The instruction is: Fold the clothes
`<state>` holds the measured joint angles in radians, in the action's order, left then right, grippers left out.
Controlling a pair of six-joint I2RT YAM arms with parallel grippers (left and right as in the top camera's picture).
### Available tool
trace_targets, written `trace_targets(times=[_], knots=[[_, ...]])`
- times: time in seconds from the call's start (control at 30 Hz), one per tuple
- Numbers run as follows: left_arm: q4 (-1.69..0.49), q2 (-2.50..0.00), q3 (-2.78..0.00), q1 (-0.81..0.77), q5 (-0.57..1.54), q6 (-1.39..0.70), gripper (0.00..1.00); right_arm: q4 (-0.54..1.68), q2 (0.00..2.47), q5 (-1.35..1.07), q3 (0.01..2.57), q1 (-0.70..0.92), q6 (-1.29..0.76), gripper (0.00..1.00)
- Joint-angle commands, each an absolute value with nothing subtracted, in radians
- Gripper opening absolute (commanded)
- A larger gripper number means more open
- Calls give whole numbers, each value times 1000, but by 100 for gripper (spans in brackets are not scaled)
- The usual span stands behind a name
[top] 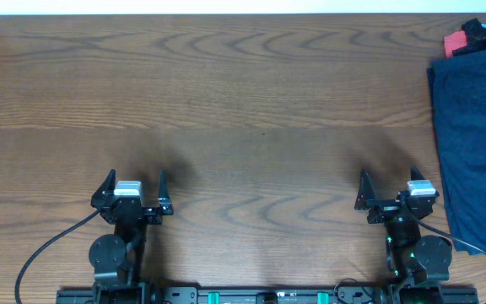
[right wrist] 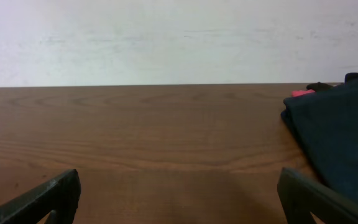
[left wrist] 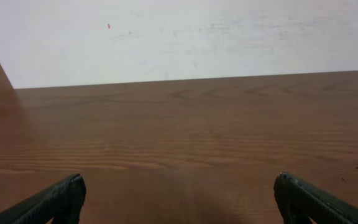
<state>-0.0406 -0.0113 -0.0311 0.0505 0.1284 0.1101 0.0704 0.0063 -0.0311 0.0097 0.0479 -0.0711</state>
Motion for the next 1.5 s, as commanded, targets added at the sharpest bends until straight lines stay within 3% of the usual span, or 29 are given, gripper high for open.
trace_targets(times=[0.0, 0.67, 0.87, 1.1, 1.27, 1.47], knots=[[-55, -10, -4, 53, 149, 127, 98, 71, 9, -42, 6, 42, -73, 99], [-56, -10, -4, 53, 149, 127, 98, 71, 9, -42, 6, 42, -73, 99], [-56, -10, -4, 53, 149, 127, 98, 52, 9, -238, 6, 43, -335, 99], [-55, -10, -4, 53, 149, 127, 98, 17, 9, -274, 6, 43, -599, 99], [-55, -10, -4, 53, 149, 127, 98, -69, 9, -371, 14, 42, -532, 99], [-55, -10, -4, 53, 149, 127, 98, -20, 40, -270, 137, 42, -398, 99]])
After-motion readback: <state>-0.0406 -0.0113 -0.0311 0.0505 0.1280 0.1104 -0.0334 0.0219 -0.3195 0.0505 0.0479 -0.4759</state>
